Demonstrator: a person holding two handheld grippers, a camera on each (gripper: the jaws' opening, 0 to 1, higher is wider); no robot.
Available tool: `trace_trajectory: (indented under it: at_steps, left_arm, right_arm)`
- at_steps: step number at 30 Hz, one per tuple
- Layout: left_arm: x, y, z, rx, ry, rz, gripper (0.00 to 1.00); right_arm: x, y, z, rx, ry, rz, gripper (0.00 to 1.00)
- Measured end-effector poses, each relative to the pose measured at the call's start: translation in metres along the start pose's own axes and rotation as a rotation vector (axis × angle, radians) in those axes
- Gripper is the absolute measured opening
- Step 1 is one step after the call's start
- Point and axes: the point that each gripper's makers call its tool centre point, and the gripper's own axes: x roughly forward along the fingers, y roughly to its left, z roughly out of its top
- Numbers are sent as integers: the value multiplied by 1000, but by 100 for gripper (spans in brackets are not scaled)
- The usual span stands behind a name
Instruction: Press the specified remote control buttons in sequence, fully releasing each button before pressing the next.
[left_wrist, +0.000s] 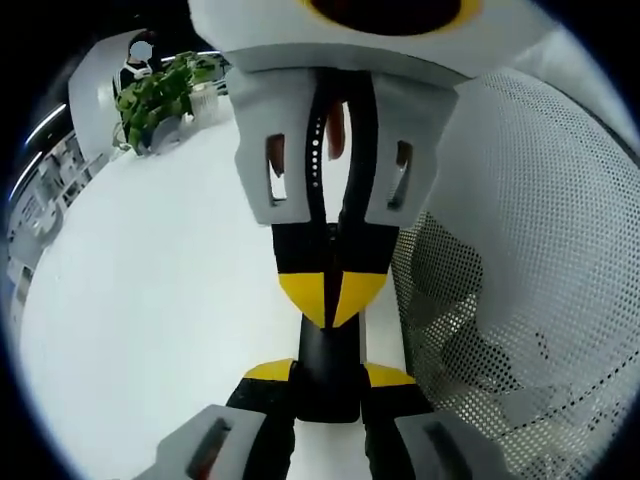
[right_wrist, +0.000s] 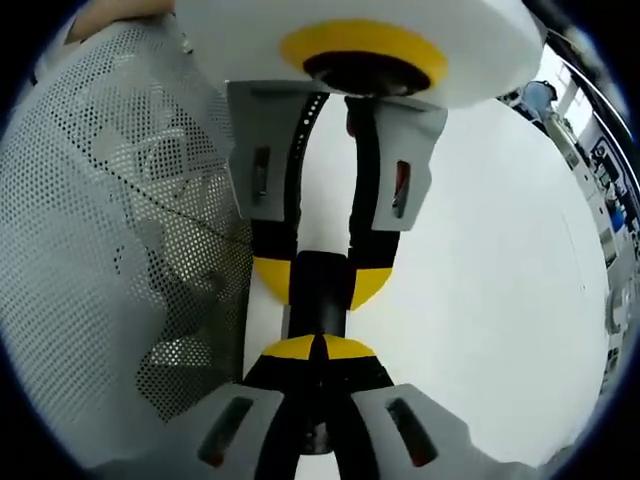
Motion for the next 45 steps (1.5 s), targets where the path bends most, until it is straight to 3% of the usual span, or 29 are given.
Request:
trace_trajectory:
  at_steps: [9,16,19,23,24,38,41,45]
  left_arm:
    - [0,0,0,6,4,-1,25]
    - [0,-1,0,2,5,0,25]
    - [0,-1,0,4,6,1,25]
    - [0,-1,0,4,5,1,25]
    - [0,-1,0,5,5,1,25]
    - [-1,-1,1,-5,-1,-3,25]
    - [-1,-1,1,-6,-3,-2,25]
    - [-1,-1,1,-9,-4,-1,25]
  right_arm:
    - [0,0,1,-16,2,15,0]
    - [-2,1,0,53,-78,35,1]
    - [-4,9,1,153,-139,72,10]
    - [-5,1,-8,24,-98,-27,13]
    - [-5,1,-5,20,-122,-31,16]
    - [-7,3,-17,42,-134,-1,23]
    - [-3,3,-29,43,-90,0,24]
    - [-8,4,-35,83,-112,-9,24]
